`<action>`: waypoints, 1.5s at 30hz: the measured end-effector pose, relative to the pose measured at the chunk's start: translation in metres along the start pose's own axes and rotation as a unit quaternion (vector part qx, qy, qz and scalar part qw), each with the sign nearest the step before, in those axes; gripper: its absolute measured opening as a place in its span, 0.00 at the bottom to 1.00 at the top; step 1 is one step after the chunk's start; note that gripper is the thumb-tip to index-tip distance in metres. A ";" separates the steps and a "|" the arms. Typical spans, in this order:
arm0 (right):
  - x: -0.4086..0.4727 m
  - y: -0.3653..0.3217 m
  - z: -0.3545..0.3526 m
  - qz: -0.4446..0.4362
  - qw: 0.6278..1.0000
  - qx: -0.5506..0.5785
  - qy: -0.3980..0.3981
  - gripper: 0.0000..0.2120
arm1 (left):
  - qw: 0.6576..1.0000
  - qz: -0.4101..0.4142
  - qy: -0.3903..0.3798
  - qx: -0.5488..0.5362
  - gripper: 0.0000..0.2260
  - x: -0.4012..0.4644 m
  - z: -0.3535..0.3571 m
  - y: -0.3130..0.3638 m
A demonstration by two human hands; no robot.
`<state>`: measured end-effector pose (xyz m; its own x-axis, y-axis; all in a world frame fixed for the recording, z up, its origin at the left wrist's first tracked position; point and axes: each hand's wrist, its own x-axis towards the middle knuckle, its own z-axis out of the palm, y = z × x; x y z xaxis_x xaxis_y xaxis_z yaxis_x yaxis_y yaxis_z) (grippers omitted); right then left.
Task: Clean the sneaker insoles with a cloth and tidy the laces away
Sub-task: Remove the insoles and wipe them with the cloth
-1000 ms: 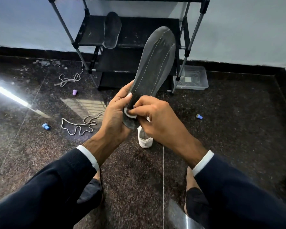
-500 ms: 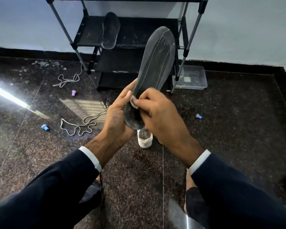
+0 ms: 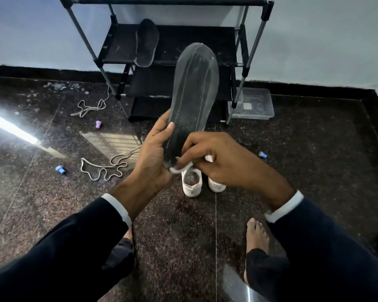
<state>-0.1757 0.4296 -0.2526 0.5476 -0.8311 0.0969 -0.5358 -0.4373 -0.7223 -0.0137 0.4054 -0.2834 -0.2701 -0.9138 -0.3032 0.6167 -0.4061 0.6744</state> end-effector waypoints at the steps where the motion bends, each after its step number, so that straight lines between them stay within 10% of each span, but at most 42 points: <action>1: -0.002 0.001 -0.006 0.035 0.998 0.037 0.027 0.13 | 1.000 0.007 -0.001 0.000 0.18 0.001 0.000 0.003; 5: -0.002 0.011 -0.015 0.182 0.941 0.169 0.230 0.09 | 0.999 0.025 0.033 0.000 0.18 0.003 -0.002 0.006; 13: 0.007 0.004 0.007 0.327 0.788 0.478 0.208 0.05 | 0.987 0.121 0.082 0.070 0.19 0.004 -0.008 0.007; 23: 0.005 0.016 -0.002 0.227 0.895 0.269 0.275 0.07 | 0.945 0.147 0.101 0.274 0.33 0.005 -0.014 0.000; 29: -0.004 0.027 -0.026 0.131 0.962 0.081 0.227 0.10 | 0.748 0.225 0.165 0.602 0.49 0.006 -0.020 -0.006; 37: -0.009 0.029 -0.034 0.078 0.989 -0.070 0.106 0.11 | 0.552 0.310 0.062 0.771 0.40 0.011 -0.025 0.008; 45: -0.008 0.027 -0.036 0.065 0.996 -0.040 0.055 0.15 | 0.703 0.127 -0.096 0.693 0.12 0.008 -0.025 0.005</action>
<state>-0.2178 0.4125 -0.2484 0.3987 -0.9133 0.0830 -0.6497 -0.3452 -0.6773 0.0053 0.3960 -0.2991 -0.4582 -0.8876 -0.0474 -0.6141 0.2775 0.7388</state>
